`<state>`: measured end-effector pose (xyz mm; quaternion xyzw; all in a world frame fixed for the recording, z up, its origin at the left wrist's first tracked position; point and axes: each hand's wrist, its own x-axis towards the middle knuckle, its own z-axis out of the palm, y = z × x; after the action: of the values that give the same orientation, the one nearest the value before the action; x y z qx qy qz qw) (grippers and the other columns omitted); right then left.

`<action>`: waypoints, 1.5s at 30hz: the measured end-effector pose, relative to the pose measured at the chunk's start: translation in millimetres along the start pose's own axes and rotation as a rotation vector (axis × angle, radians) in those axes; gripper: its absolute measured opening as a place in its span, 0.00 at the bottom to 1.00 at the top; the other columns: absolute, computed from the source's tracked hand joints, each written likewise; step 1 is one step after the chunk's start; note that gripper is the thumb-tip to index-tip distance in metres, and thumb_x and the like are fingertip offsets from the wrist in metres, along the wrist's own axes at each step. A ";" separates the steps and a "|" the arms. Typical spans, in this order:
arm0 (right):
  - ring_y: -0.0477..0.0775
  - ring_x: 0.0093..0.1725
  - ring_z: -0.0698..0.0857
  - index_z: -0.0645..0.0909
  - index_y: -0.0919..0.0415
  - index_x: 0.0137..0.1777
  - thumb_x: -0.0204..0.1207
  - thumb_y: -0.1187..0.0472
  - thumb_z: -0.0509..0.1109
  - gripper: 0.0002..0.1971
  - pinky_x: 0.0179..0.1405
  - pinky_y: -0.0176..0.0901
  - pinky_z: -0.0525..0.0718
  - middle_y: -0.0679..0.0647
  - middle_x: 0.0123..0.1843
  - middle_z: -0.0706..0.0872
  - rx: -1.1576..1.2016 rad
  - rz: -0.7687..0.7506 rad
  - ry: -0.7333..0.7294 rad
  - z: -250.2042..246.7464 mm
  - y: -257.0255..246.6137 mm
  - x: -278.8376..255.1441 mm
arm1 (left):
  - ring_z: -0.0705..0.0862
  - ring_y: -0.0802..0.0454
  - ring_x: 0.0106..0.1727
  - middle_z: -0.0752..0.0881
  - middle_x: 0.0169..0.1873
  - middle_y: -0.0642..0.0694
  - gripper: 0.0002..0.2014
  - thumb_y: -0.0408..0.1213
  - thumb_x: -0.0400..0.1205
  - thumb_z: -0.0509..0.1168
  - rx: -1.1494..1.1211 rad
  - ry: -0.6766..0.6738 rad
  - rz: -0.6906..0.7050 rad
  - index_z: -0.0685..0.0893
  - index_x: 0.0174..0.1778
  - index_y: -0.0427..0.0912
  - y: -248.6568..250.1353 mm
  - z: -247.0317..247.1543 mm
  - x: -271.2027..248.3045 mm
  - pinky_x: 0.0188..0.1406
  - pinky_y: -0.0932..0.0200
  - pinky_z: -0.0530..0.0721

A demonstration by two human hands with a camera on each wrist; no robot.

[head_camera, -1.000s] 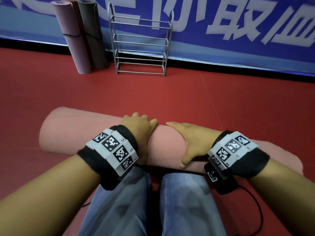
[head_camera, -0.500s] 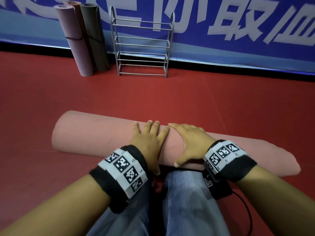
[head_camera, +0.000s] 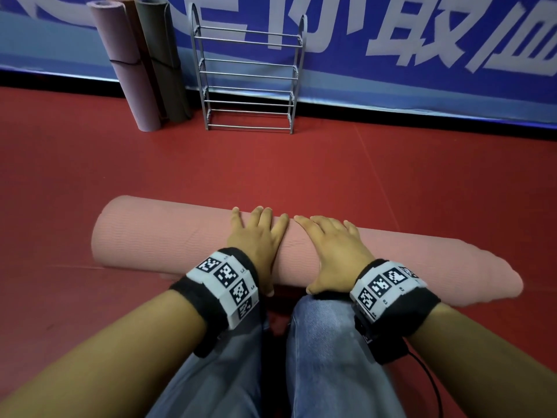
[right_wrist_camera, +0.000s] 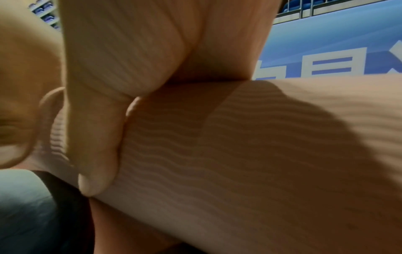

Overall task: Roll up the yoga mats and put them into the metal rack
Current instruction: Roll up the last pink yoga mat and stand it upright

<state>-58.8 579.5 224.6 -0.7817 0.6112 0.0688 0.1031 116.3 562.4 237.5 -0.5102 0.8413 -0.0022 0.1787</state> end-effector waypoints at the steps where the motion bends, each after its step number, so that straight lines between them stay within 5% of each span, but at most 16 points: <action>1: 0.54 0.81 0.59 0.41 0.44 0.85 0.53 0.38 0.84 0.67 0.81 0.64 0.54 0.51 0.82 0.60 0.009 -0.009 0.011 0.6 1.3 1.0 | 0.45 0.38 0.85 0.45 0.84 0.37 0.71 0.63 0.63 0.79 0.018 -0.001 -0.008 0.32 0.83 0.42 0.6 4.1 -3.0 0.79 0.27 0.46; 6: 0.55 0.78 0.65 0.45 0.45 0.85 0.51 0.38 0.83 0.67 0.79 0.62 0.61 0.50 0.79 0.66 0.023 -0.030 -0.029 -6.0 5.5 15.1 | 0.50 0.37 0.84 0.51 0.83 0.37 0.70 0.61 0.61 0.80 0.014 0.037 -0.018 0.34 0.84 0.45 -6.0 13.9 0.4 0.78 0.27 0.49; 13: 0.60 0.86 0.46 0.33 0.43 0.84 0.54 0.39 0.85 0.71 0.79 0.74 0.43 0.57 0.86 0.49 -0.087 0.056 -0.043 13.6 -3.0 11.8 | 0.58 0.40 0.82 0.60 0.80 0.41 0.71 0.61 0.55 0.83 -0.033 -0.011 -0.021 0.42 0.84 0.48 -11.1 11.1 25.1 0.78 0.28 0.52; 18: 0.57 0.81 0.60 0.41 0.40 0.84 0.56 0.45 0.85 0.65 0.81 0.71 0.51 0.55 0.81 0.61 -0.033 0.067 -0.007 10.8 -0.2 15.4 | 0.66 0.41 0.77 0.67 0.76 0.43 0.61 0.61 0.61 0.79 -0.080 0.036 -0.014 0.48 0.83 0.50 -11.2 12.5 29.2 0.77 0.29 0.57; 25: 0.56 0.77 0.65 0.44 0.39 0.84 0.60 0.48 0.82 0.59 0.79 0.68 0.55 0.53 0.78 0.65 -0.052 0.068 0.053 10.4 -5.7 -1.8 | 0.71 0.42 0.72 0.71 0.72 0.45 0.53 0.56 0.64 0.77 -0.067 0.072 -0.015 0.54 0.81 0.53 -8.1 6.1 7.5 0.73 0.33 0.63; 33: 0.55 0.68 0.73 0.46 0.35 0.81 0.55 0.43 0.83 0.59 0.69 0.60 0.69 0.49 0.69 0.74 -0.030 0.023 0.023 -26.0 -6.9 -25.2 | 0.78 0.45 0.61 0.81 0.59 0.50 0.44 0.57 0.59 0.77 -0.068 0.097 0.017 0.65 0.69 0.55 -11.9 -26.1 -18.8 0.60 0.43 0.71; 38: 0.55 0.62 0.77 0.49 0.35 0.79 0.50 0.43 0.86 0.61 0.60 0.58 0.75 0.49 0.61 0.78 -0.032 -0.019 -0.101 -47.7 -13.5 -33.5 | 0.81 0.49 0.54 0.83 0.50 0.55 0.45 0.59 0.53 0.80 -0.135 -0.038 0.068 0.67 0.64 0.58 -20.8 -45.5 -31.2 0.57 0.47 0.78; 41: 0.56 0.64 0.76 0.48 0.36 0.80 0.47 0.43 0.87 0.64 0.63 0.59 0.75 0.50 0.64 0.76 -0.009 -0.032 -0.148 -40.7 -17.4 -27.4 | 0.77 0.46 0.67 0.79 0.65 0.50 0.55 0.60 0.55 0.81 -0.121 -0.123 0.065 0.61 0.76 0.58 -21.5 -42.6 -31.4 0.68 0.42 0.75; 43: 0.56 0.67 0.74 0.46 0.37 0.81 0.45 0.42 0.87 0.67 0.68 0.60 0.73 0.51 0.68 0.74 0.040 -0.026 -0.164 -36.2 -14.4 -21.8 | 0.61 0.42 0.82 0.63 0.81 0.45 0.63 0.62 0.60 0.80 -0.063 -0.139 0.067 0.48 0.84 0.55 -19.1 -39.3 -31.8 0.78 0.34 0.62; 45: 0.55 0.69 0.73 0.46 0.37 0.81 0.44 0.41 0.87 0.68 0.71 0.61 0.71 0.52 0.69 0.74 0.094 -0.016 -0.179 -35.8 -9.0 -16.8 | 0.50 0.41 0.85 0.51 0.85 0.43 0.67 0.62 0.62 0.79 -0.029 -0.127 0.067 0.39 0.85 0.50 -15.7 -36.1 -34.5 0.80 0.31 0.53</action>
<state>-54.8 588.7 263.8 -0.7717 0.5957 0.1089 0.1944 133.1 578.1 284.5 -0.4835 0.8448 0.0482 0.2242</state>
